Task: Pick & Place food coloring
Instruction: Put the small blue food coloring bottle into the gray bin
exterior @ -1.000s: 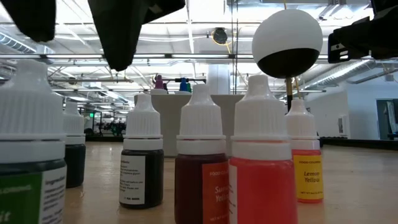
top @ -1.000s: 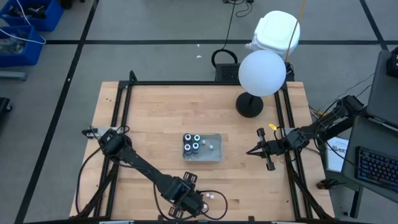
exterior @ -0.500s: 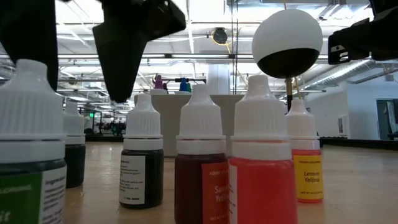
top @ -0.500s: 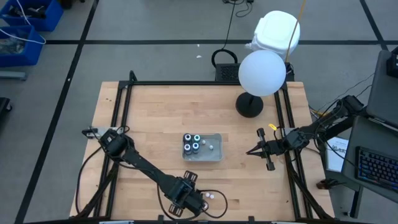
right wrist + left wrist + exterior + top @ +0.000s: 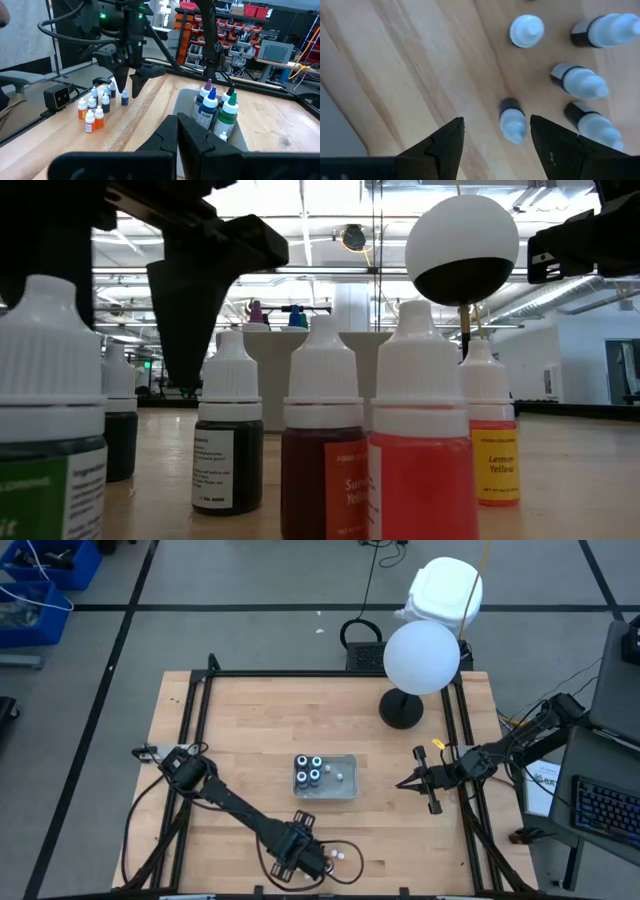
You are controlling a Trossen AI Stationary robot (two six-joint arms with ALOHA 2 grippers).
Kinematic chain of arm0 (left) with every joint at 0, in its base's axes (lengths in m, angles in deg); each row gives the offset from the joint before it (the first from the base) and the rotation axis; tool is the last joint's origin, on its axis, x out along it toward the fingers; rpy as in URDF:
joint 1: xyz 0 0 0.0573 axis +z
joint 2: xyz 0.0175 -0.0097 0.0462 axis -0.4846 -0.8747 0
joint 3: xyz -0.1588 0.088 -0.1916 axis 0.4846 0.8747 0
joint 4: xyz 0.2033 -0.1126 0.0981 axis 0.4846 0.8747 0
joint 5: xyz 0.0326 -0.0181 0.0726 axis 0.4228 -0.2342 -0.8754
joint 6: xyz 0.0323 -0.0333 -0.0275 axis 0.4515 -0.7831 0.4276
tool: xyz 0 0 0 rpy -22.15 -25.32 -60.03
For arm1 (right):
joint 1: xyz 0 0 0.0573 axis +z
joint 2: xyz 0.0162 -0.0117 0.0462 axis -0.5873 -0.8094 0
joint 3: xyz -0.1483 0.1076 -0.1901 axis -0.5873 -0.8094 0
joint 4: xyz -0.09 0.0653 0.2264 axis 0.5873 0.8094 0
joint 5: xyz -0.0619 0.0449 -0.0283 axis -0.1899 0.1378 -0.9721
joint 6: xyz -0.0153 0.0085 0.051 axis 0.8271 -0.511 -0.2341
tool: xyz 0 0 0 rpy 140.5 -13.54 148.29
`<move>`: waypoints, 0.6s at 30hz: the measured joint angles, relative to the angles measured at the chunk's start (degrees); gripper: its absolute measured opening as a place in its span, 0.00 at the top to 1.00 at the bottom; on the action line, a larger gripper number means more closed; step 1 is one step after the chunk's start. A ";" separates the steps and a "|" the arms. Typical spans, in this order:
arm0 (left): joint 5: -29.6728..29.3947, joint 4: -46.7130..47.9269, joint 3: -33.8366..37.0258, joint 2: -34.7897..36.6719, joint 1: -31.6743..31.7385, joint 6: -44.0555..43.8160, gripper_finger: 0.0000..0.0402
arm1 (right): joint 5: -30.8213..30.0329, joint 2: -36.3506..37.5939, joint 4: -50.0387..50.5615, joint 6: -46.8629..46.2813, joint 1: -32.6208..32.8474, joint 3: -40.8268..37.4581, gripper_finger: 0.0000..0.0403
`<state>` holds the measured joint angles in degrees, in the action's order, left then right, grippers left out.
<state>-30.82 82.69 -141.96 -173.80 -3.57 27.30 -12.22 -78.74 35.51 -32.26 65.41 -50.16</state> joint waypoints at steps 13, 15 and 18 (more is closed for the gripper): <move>2.02 -0.20 0.00 0.00 -0.05 0.13 0.42 | 0.00 0.00 0.02 0.00 0.00 0.00 1.00; 2.02 -0.22 0.00 0.00 -0.05 0.12 0.42 | 0.00 0.00 0.02 0.00 0.00 0.00 1.00; 2.46 -0.88 0.00 0.00 -0.05 0.13 0.42 | 0.00 0.00 0.02 0.00 0.00 0.00 1.00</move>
<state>-28.37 81.80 -141.96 -173.80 -3.61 27.43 -12.22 -78.74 35.53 -32.26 65.41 -50.16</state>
